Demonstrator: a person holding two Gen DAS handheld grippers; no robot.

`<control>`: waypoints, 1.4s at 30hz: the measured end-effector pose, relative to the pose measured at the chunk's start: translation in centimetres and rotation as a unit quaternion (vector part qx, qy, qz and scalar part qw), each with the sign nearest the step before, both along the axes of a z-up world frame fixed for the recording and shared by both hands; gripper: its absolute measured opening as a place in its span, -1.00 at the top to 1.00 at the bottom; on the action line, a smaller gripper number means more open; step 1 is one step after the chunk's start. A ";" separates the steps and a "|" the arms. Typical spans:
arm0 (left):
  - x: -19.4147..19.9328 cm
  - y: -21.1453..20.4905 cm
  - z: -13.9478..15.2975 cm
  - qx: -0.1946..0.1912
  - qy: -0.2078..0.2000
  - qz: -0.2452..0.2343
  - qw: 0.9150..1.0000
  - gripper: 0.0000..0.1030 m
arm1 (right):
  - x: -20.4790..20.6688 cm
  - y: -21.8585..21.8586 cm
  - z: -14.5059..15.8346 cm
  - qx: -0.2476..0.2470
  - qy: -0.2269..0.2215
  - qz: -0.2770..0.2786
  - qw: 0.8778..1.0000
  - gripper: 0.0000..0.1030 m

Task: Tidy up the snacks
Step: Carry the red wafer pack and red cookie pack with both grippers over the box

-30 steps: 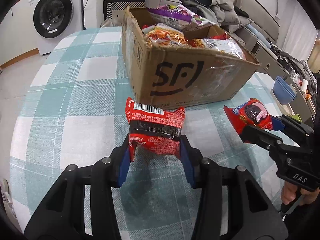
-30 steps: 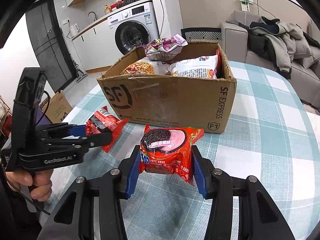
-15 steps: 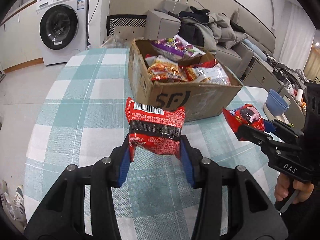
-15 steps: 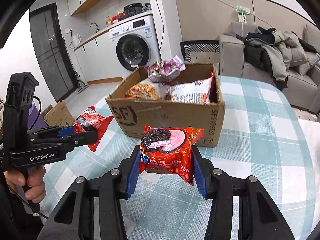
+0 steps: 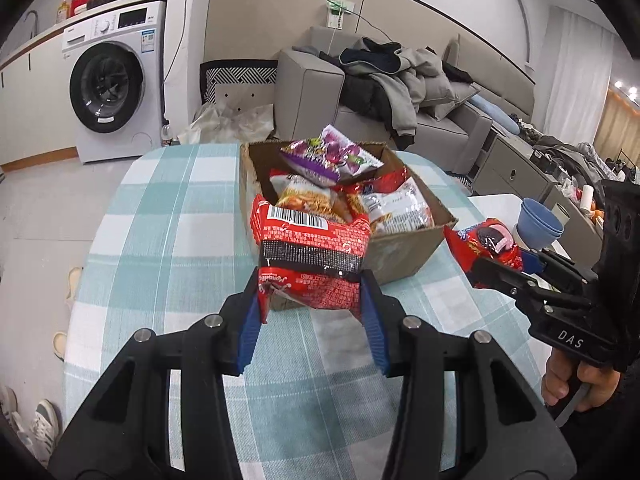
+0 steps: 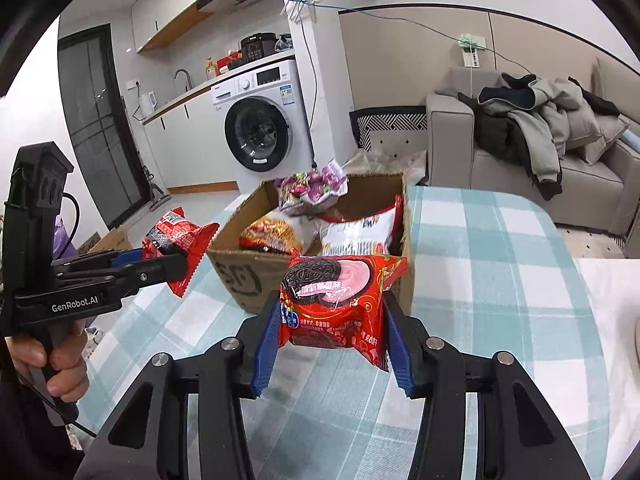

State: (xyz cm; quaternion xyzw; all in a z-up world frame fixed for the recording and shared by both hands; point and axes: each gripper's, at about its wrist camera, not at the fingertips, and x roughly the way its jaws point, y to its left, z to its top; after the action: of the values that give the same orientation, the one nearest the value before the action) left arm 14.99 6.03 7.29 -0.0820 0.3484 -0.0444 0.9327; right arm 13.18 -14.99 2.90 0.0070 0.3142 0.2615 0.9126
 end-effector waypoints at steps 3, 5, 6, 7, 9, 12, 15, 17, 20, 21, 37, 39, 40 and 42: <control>0.4 -0.3 0.8 0.001 -0.008 -0.007 1.000 0.19 | 0.4 -0.1 0.6 0.003 -0.005 -0.003 1.000 0.06; 0.8 -0.6 1.2 0.002 -0.011 -0.010 1.000 0.19 | 0.7 -0.1 0.9 0.004 -0.007 -0.003 1.000 0.06; 1.0 -0.7 1.5 0.003 -0.013 -0.012 1.000 0.19 | 0.9 0.0 1.0 0.003 -0.010 -0.003 1.000 0.06; 1.2 -0.7 1.6 0.003 -0.014 -0.014 1.000 0.19 | 1.1 0.0 1.1 0.003 -0.011 -0.004 1.000 0.06; 1.9 -0.9 1.8 0.004 -0.016 -0.014 1.000 0.19 | 1.5 0.2 1.2 0.003 -0.013 -0.004 1.000 0.06; 2.5 -0.9 1.9 0.003 -0.017 -0.016 1.000 0.19 | 2.1 0.4 1.4 0.002 -0.015 -0.004 1.000 0.06; 3.3 -1.0 2.0 0.005 -0.017 -0.019 1.000 0.19 | 2.9 0.7 1.6 0.002 -0.017 -0.003 1.000 0.06; 4.0 -1.0 1.9 0.005 -0.016 -0.021 1.000 0.19 | 3.3 0.9 1.6 0.001 -0.018 -0.002 1.000 0.06; 5.0 -0.9 1.8 0.005 -0.016 -0.021 1.000 0.19 | 4.0 1.3 1.7 0.001 -0.019 -0.001 1.000 0.06; 5.3 -0.8 1.7 0.006 -0.015 -0.020 1.000 0.19 | 4.3 1.6 1.7 0.001 -0.019 0.001 1.000 0.06; 10.2 -0.2 -0.4 0.013 0.005 -0.022 1.000 0.19 | 8.6 3.7 0.4 -0.003 -0.008 0.010 1.000 0.06; 10.8 -0.2 -0.7 0.015 0.007 -0.023 1.000 0.19 | 9.0 3.7 0.3 -0.003 -0.006 0.010 1.000 0.06; 11.1 -0.3 -0.8 0.016 0.008 -0.023 1.000 0.19 | 9.1 3.7 0.2 -0.003 -0.006 0.010 1.000 0.06; 11.6 -0.5 -1.1 0.018 0.009 -0.026 0.999 0.19 | 9.4 3.7 0.1 -0.003 -0.006 0.010 1.000 0.06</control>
State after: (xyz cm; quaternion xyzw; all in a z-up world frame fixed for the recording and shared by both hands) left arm 26.59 5.57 6.22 -0.0565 0.3595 -0.0620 0.9294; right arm 22.62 -11.30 2.97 -0.0007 0.3096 0.2698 0.9118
